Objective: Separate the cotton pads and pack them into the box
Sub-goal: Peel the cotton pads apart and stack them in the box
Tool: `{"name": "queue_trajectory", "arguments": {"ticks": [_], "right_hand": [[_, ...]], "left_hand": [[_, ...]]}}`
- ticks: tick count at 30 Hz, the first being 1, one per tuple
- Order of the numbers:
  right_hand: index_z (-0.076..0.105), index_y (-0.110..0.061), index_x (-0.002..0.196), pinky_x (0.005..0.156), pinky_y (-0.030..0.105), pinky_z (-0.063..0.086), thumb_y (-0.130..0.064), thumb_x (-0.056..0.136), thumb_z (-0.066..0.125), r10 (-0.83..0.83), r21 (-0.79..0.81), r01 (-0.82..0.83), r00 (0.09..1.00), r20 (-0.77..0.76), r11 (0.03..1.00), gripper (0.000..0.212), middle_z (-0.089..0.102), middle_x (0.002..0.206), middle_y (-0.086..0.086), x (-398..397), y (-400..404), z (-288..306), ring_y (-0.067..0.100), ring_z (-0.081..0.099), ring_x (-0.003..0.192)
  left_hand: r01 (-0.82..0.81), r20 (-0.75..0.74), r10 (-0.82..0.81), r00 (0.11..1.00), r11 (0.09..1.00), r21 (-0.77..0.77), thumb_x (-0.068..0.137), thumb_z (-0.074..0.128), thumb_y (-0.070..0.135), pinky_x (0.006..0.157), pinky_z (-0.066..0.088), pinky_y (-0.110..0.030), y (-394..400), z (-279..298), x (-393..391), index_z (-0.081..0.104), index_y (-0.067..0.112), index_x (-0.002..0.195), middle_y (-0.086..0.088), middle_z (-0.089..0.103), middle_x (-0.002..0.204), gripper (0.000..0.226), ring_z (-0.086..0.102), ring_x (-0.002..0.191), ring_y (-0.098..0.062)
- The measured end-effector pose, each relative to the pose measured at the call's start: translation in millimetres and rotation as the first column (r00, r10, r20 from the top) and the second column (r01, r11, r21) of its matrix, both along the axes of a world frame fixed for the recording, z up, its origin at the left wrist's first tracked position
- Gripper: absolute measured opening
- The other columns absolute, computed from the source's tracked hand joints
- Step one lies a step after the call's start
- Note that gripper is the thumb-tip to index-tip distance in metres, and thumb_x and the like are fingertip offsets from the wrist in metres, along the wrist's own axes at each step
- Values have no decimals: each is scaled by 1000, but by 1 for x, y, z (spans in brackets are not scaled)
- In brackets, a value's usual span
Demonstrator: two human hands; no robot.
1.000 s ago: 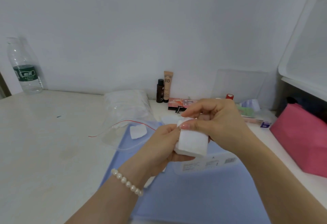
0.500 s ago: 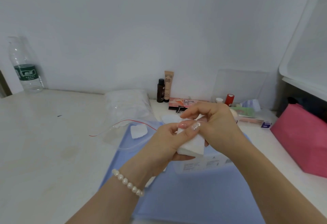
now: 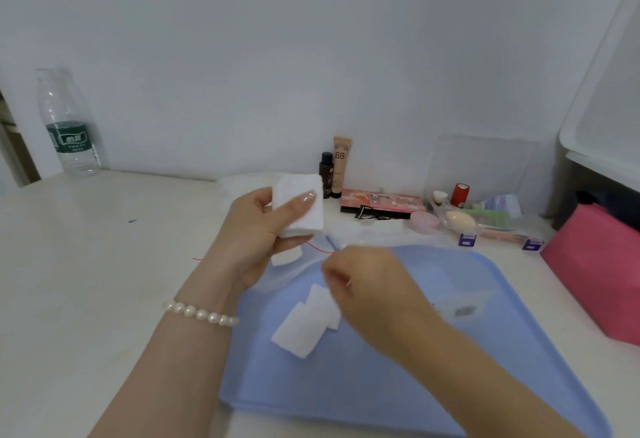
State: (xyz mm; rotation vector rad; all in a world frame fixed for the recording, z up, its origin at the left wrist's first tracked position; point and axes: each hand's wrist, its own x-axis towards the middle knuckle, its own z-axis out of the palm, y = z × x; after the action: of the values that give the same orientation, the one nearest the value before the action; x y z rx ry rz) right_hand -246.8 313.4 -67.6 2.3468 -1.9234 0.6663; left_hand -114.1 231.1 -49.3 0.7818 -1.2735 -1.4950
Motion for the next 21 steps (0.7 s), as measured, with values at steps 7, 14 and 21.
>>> {"name": "queue_trajectory", "arguments": {"ticks": [7,14,21], "right_hand": [[46,-2,116,88,39,33,4,88,39,40,314,64,948,-316,947,29,45,121,21,43,-4,-35,32,43,113],[35,-6,127,75,35,28,0,86,51,-15,276,137,916,-401,951,45,44,122,18,42,-17,-33,32,44,111],[46,-19,125,74,27,37,2,83,50,110,360,-79,992,-66,930,47,53,102,5,33,-14,-10,22,51,94]], "left_hand": [[44,3,-44,999,999,10,56,74,29,60,56,-25,4,-2,-7,64,6,103,-12,71,94,53,71,85,-23],[89,9,-89,996,996,24,53,77,31,70,57,-35,5,-5,-10,64,4,107,-16,71,100,62,70,91,-27],[69,14,-70,997,997,22,53,78,32,74,58,-37,5,-5,-11,63,2,109,-18,70,101,65,70,92,-29]]}}
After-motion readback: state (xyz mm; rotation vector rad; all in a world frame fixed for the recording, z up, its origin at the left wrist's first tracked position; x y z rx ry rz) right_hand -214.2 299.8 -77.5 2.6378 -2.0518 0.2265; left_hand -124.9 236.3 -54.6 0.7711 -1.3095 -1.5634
